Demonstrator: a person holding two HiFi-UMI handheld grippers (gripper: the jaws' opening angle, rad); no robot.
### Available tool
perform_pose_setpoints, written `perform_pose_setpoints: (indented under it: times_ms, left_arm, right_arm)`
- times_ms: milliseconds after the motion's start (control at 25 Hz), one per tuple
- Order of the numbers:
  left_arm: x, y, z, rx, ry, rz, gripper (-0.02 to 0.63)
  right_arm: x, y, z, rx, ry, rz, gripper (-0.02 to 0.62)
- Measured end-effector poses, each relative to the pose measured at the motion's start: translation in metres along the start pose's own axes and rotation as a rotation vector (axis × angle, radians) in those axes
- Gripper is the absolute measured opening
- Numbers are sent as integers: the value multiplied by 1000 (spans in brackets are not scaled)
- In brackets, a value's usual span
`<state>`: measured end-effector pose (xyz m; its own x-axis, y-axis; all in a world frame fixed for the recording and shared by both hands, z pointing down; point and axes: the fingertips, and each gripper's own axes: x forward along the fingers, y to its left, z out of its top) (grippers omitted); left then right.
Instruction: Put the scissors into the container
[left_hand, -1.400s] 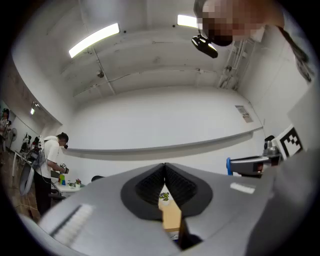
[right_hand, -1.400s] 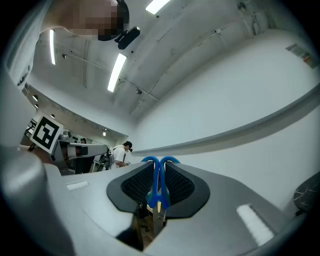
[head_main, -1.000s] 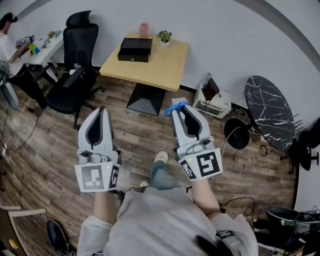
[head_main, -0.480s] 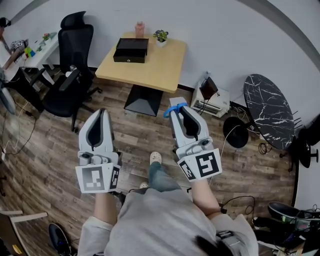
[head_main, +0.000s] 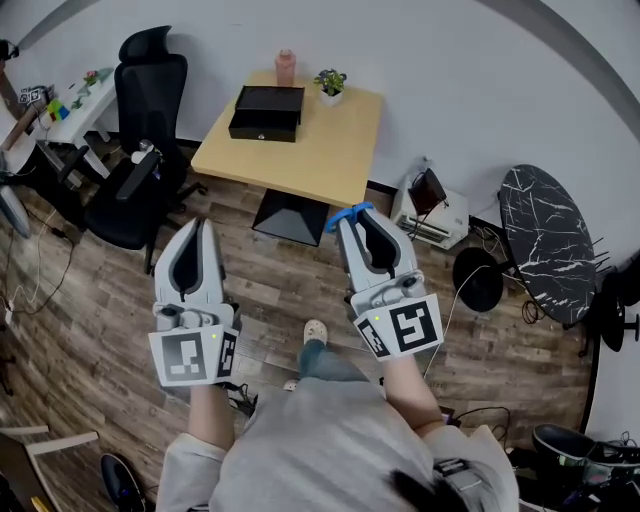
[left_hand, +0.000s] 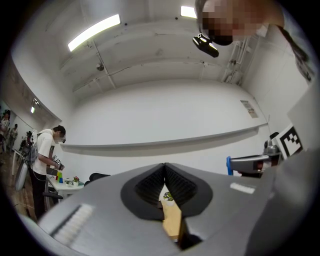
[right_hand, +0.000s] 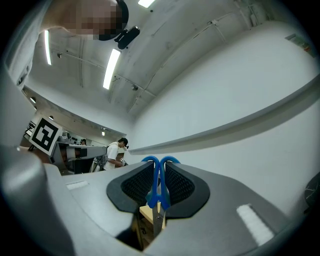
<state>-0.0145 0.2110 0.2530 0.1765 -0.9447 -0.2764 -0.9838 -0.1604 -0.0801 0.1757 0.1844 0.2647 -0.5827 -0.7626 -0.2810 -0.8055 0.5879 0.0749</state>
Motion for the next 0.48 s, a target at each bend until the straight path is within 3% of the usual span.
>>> perform_pose_setpoints:
  times_ms: [480]
  left_arm:
    - [98, 23, -18, 25, -24, 41, 58]
  right_arm:
    - [92, -58, -21, 1, -27, 44, 72]
